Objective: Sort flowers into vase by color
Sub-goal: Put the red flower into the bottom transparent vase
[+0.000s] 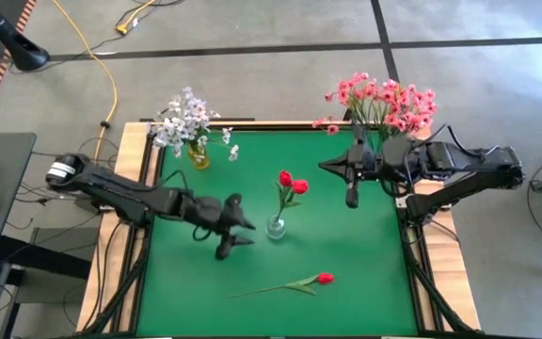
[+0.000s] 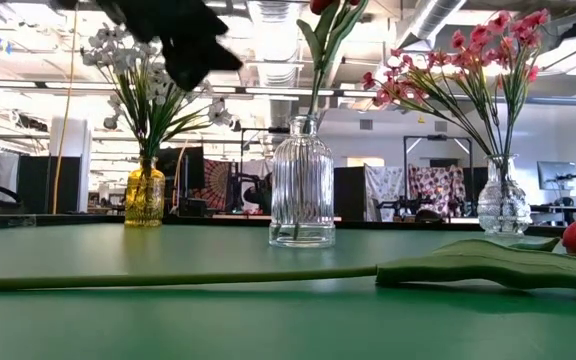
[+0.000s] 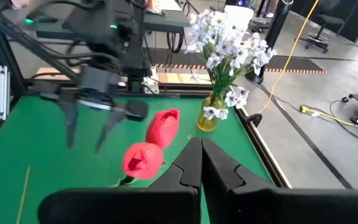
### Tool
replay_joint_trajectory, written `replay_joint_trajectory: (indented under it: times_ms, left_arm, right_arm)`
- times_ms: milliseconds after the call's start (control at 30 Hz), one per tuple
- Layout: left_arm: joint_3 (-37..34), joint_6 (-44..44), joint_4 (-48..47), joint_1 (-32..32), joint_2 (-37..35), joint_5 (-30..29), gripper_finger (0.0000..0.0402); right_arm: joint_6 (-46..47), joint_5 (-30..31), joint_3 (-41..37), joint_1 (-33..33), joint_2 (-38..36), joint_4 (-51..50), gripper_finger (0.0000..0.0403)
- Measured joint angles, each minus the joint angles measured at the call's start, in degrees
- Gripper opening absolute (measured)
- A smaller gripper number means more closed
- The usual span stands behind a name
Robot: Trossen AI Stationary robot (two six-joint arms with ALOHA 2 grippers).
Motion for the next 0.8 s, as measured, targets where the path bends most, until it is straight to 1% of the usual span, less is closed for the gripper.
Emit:
replay_joint_trajectory:
  times_ms: [133, 200, 300, 400, 533, 600, 667, 800]
  left_arm:
    - [5.1, -2.9, -7.1, -6.7, 3.0, -5.9, 0.0188]
    - [6.9, -4.4, -8.3, -9.2, 4.7, -8.0, 0.0188]
    - [8.5, -6.3, -9.5, -12.4, 7.5, -10.2, 0.0188]
    - [8.6, -8.6, -9.3, -15.2, 10.3, -10.9, 0.0188]
    - [8.6, -13.9, -8.0, -18.9, 13.5, -11.3, 0.0188]
    - [8.7, -16.6, -6.5, -20.9, 15.6, -12.2, 0.0188]
    - [8.6, -18.3, -5.8, -23.0, 17.7, -14.6, 0.0188]
    - [8.6, -19.6, 2.1, -25.8, 22.6, -17.3, 0.0188]
  right_arm:
    - [0.5, 0.0, 0.0, 1.9, 1.0, 0.6, 0.003]
    - [2.3, 0.0, 0.0, 3.1, 1.9, 1.2, 0.0029]
    - [6.7, 0.0, 0.0, 5.5, 4.4, 2.3, 0.0028]
    - [11.4, 0.0, 0.0, 8.6, 7.6, 3.2, 0.0029]
    - [19.5, 0.7, 0.0, 13.8, 11.5, 3.2, 0.0028]
    - [23.8, 3.2, 0.0, 16.8, 12.8, 2.6, 0.0027]
    - [28.2, 6.2, 0.0, 19.5, 13.6, 2.9, 0.0027]
    - [37.0, 9.2, 0.0, 24.7, 13.9, 2.9, 0.0027]
